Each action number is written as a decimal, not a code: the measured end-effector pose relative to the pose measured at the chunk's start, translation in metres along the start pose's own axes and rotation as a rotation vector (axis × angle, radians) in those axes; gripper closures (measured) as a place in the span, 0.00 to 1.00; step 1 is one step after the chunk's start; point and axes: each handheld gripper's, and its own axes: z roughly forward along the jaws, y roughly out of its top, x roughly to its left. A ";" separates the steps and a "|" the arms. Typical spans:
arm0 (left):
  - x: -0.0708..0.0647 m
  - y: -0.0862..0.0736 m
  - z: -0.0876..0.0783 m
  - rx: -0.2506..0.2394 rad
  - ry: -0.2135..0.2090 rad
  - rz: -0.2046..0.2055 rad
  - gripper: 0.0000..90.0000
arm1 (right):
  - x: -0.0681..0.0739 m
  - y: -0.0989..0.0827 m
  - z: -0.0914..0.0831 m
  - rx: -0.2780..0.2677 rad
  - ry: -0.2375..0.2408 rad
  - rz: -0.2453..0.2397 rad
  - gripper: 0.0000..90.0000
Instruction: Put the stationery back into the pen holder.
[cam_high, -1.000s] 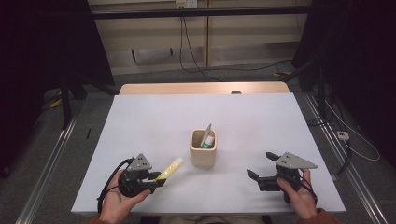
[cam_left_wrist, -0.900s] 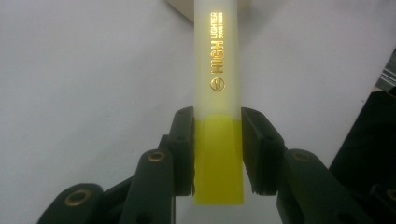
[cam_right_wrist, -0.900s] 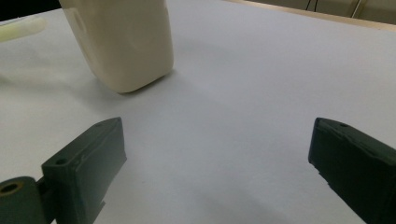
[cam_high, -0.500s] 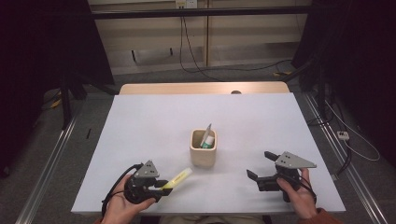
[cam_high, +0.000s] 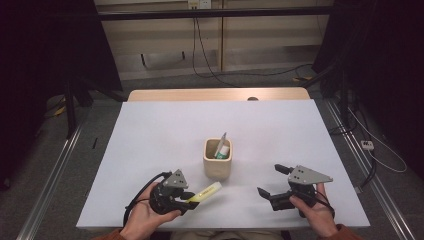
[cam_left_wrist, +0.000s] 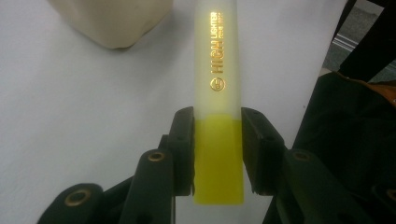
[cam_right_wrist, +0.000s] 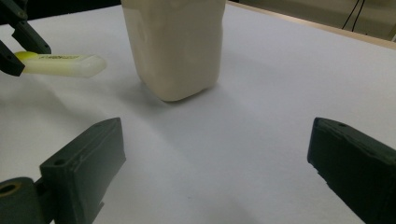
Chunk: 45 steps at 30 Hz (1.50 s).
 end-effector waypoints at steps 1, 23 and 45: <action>0.000 0.002 0.001 0.013 -0.002 0.012 0.75 | 0.002 0.000 0.001 0.006 -0.002 -0.007 0.04; -0.011 0.045 0.024 0.051 -0.056 0.093 0.75 | 0.030 0.006 0.009 0.066 0.014 -0.178 0.06; -0.017 0.091 0.046 0.084 -0.090 0.141 0.75 | 0.058 0.006 0.019 0.147 -0.154 -0.644 0.25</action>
